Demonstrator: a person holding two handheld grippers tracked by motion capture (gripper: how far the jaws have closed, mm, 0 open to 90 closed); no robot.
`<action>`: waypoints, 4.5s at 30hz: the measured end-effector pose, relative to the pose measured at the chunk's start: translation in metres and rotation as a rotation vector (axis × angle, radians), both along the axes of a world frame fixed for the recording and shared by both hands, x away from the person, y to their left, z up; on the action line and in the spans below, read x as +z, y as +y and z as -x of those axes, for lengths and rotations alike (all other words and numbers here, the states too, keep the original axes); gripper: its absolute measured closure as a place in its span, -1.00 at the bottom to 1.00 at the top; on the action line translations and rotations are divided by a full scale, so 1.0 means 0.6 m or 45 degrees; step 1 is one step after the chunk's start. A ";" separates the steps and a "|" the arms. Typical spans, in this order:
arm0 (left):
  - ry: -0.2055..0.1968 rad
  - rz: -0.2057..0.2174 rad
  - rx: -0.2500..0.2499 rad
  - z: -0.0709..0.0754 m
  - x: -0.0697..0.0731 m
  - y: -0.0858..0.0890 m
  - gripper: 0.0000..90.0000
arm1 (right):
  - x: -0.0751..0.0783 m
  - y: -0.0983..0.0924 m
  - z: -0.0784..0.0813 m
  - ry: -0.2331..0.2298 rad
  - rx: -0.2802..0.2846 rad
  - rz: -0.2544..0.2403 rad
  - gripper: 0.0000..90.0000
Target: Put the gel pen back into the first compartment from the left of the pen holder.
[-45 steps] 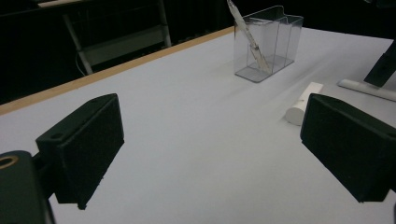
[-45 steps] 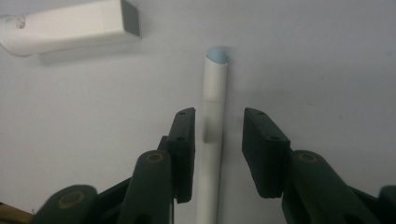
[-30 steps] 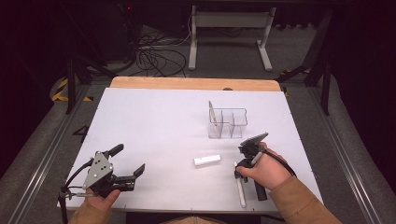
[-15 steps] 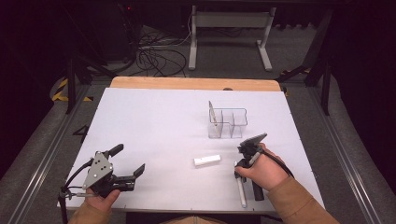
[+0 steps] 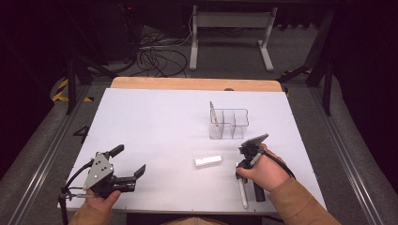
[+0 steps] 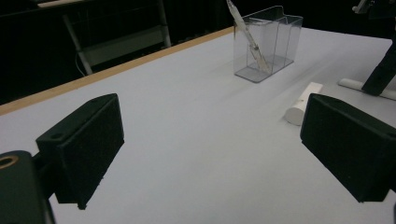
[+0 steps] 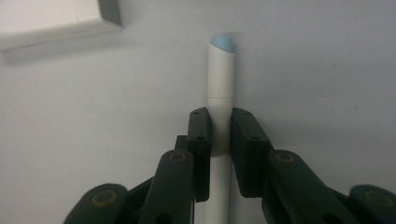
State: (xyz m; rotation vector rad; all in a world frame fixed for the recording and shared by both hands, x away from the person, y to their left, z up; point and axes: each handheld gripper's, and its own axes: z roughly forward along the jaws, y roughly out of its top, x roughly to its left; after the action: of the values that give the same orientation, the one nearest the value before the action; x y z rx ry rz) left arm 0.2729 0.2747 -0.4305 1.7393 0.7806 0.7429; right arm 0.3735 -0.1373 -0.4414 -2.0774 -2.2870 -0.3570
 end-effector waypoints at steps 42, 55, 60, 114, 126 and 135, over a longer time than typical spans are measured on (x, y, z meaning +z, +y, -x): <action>-0.002 -0.002 0.002 0.000 0.000 0.000 -0.85 | 0.081 -0.010 0.010 -0.392 0.048 -0.162 0.76; -0.002 -0.004 0.000 0.000 0.000 0.000 -0.85 | 0.115 -0.016 0.014 -0.643 0.091 -0.242 0.76; -0.001 -0.002 0.001 0.000 0.000 0.000 -0.85 | 0.122 -0.017 0.013 -0.679 0.100 -0.250 0.76; 0.002 -0.006 0.002 -0.001 -0.001 0.001 -0.85 | 0.176 -0.001 -0.077 -1.414 0.271 -0.328 0.76; 0.004 -0.006 0.002 -0.002 -0.001 0.002 -0.85 | 0.164 0.006 -0.111 -1.480 0.246 -0.307 0.76; 0.004 -0.006 0.001 -0.002 -0.001 0.002 -0.85 | 0.153 0.010 -0.134 -1.487 0.230 -0.276 0.76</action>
State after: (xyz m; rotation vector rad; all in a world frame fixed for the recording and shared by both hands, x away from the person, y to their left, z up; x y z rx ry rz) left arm 0.2740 0.2759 -0.4313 1.7445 0.7825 0.7437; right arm 0.4541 -0.1311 -0.3494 -1.6869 -2.6267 -2.1291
